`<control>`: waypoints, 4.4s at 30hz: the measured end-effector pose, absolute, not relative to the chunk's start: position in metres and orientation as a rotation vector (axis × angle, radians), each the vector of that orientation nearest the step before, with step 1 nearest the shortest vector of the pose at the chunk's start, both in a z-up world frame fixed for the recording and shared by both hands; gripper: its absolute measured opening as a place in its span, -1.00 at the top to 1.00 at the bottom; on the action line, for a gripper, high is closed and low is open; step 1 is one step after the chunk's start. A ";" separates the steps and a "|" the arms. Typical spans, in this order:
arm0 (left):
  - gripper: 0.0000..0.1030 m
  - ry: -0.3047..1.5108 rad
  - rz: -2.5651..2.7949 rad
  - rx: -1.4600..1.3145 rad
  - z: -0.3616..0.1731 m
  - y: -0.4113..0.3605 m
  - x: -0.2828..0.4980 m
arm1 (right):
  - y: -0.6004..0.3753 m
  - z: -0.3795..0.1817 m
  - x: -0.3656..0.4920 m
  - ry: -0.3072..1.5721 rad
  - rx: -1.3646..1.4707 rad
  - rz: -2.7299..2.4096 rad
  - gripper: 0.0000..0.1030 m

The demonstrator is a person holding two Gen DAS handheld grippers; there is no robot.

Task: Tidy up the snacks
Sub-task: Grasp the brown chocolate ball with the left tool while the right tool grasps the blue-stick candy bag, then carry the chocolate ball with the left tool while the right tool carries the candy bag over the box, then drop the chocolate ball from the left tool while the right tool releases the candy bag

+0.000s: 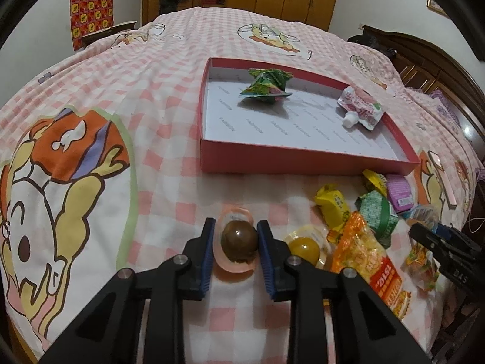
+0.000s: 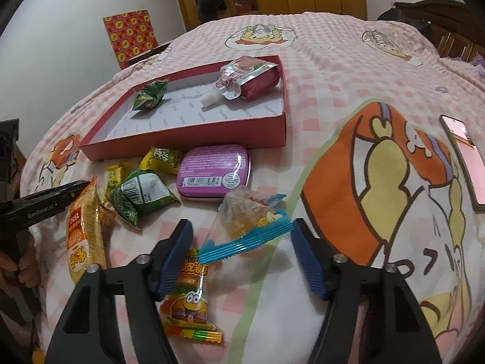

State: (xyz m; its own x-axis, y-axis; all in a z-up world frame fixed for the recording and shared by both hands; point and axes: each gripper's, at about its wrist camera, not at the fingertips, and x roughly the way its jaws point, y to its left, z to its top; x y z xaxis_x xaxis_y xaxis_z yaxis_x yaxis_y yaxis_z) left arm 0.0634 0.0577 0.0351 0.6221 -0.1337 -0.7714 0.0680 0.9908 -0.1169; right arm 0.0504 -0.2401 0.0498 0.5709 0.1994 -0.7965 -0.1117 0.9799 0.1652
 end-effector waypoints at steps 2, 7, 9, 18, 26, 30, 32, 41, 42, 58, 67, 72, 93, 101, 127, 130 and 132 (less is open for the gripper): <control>0.46 0.891 -0.125 -0.087 0.037 0.058 0.062 | -0.242 0.051 0.050 0.943 0.108 0.172 0.02; 0.46 0.886 -0.142 -0.097 0.042 0.058 0.059 | -0.245 0.052 0.048 0.939 0.124 0.169 0.32; 0.46 0.883 -0.143 -0.100 0.043 0.058 0.057 | -0.245 0.054 0.048 0.935 0.126 0.172 0.34; 0.46 0.863 -0.153 -0.118 0.054 0.060 0.051 | -0.241 0.064 0.037 0.906 0.114 0.192 0.39; 0.46 0.821 -0.146 -0.103 0.071 0.057 0.054 | -0.236 0.074 0.032 0.887 0.094 0.218 0.39; 0.46 0.808 -0.147 -0.091 0.077 0.056 0.059 | -0.234 0.078 0.032 0.881 0.092 0.226 0.39; 0.46 0.802 -0.146 -0.083 0.080 0.055 0.062 | -0.234 0.081 0.033 0.879 0.090 0.230 0.39; 0.46 0.787 -0.156 -0.064 0.086 0.049 0.085 | -0.231 0.090 0.042 0.871 0.059 0.252 0.39; 0.46 0.787 -0.156 -0.063 0.086 0.048 0.087 | -0.231 0.091 0.044 0.872 0.057 0.253 0.39; 0.46 0.797 -0.143 -0.056 0.080 0.049 0.129 | -0.223 0.098 0.066 0.884 0.020 0.284 0.39; 0.46 0.829 -0.131 -0.060 0.067 0.050 0.143 | -0.224 0.107 0.090 0.867 0.022 0.280 0.39; 0.46 0.833 -0.121 -0.042 0.063 0.048 0.148 | -0.219 0.104 0.110 0.879 0.007 0.285 0.39; 0.45 0.833 -0.113 0.059 0.050 0.032 0.168 | -0.217 0.065 0.163 0.957 -0.002 0.259 0.39; 0.43 0.831 -0.112 0.071 0.050 0.032 0.173 | -0.213 0.058 0.171 0.950 -0.024 0.252 0.39; 0.14 0.820 -0.110 0.105 0.049 0.024 0.178 | -0.205 0.051 0.175 0.912 -0.083 0.228 0.38; -0.08 0.826 -0.128 0.117 0.048 0.019 0.177 | -0.204 0.051 0.173 0.906 -0.089 0.235 0.32; -0.12 0.829 -0.128 0.117 0.048 0.017 0.176 | -0.204 0.052 0.173 0.906 -0.082 0.257 0.23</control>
State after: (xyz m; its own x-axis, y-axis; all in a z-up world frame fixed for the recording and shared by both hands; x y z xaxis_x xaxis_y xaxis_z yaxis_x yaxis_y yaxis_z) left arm 0.1756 0.0173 0.0482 0.6686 -0.0677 -0.7405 0.1591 0.9858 0.0535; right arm 0.1734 -0.2038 0.0522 0.5884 0.1862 -0.7869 -0.2548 0.9662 0.0382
